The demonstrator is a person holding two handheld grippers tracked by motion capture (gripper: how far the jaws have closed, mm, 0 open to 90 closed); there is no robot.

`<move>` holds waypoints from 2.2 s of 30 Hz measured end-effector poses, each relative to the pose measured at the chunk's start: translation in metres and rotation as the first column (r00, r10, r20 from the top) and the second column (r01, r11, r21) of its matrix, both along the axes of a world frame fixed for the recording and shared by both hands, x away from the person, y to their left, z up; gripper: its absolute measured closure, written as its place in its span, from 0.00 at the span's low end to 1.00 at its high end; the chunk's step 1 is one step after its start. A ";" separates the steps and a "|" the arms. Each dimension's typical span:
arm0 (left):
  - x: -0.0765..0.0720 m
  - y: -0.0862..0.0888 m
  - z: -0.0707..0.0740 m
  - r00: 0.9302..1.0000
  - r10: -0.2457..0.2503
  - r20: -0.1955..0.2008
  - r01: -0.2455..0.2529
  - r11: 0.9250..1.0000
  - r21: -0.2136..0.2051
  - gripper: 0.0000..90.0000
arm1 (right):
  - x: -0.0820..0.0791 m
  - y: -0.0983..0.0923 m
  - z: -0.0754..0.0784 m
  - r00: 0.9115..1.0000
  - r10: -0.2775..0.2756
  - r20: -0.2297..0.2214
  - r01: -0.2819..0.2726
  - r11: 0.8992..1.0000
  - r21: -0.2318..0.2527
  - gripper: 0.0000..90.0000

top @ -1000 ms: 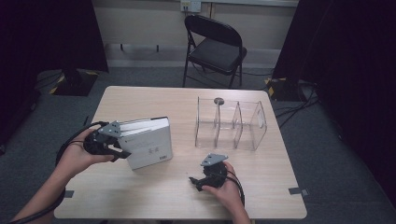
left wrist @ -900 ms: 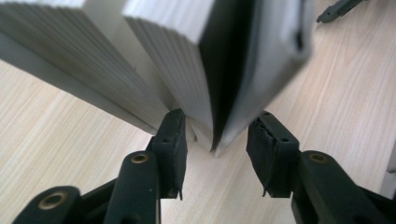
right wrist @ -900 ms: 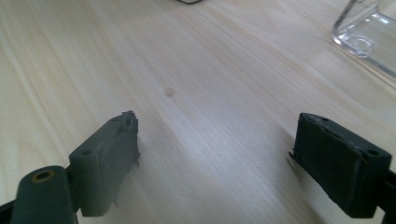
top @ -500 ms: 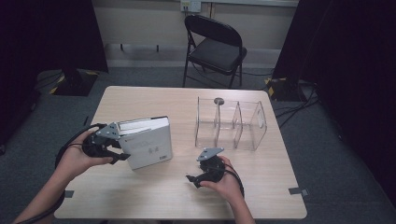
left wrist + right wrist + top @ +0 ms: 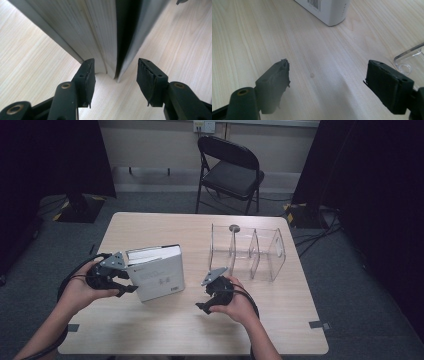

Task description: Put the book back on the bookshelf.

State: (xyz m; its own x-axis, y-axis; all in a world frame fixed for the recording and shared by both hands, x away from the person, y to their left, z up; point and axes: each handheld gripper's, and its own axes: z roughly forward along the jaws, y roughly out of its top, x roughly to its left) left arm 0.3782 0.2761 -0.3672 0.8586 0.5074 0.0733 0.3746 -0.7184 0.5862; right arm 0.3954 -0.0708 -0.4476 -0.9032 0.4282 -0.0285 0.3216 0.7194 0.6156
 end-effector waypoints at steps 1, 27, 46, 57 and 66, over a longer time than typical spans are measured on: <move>0.000 0.000 0.000 1.000 -0.001 -0.002 0.001 1.000 -0.001 0.54 | 0.001 0.001 0.003 1.000 0.009 0.000 -0.009 1.000 -0.014 0.20; -0.003 0.005 -0.004 1.000 0.006 0.004 -0.006 1.000 -0.010 0.49 | 0.028 0.028 0.064 0.994 0.113 0.005 -0.113 0.991 -0.074 0.21; -0.006 0.010 -0.012 1.000 0.020 -0.004 -0.021 0.999 -0.028 0.45 | 0.049 0.056 0.109 0.987 0.157 0.029 -0.155 0.987 -0.051 0.21; -0.008 0.010 -0.023 0.999 0.029 -0.019 -0.030 0.999 -0.045 0.44 | 0.059 0.071 0.120 0.983 0.182 0.035 -0.180 0.983 -0.045 0.22; -0.008 0.009 -0.029 0.999 0.033 -0.026 -0.034 0.999 -0.042 0.40 | 0.061 0.085 0.127 0.978 0.204 0.042 -0.202 0.978 -0.047 0.23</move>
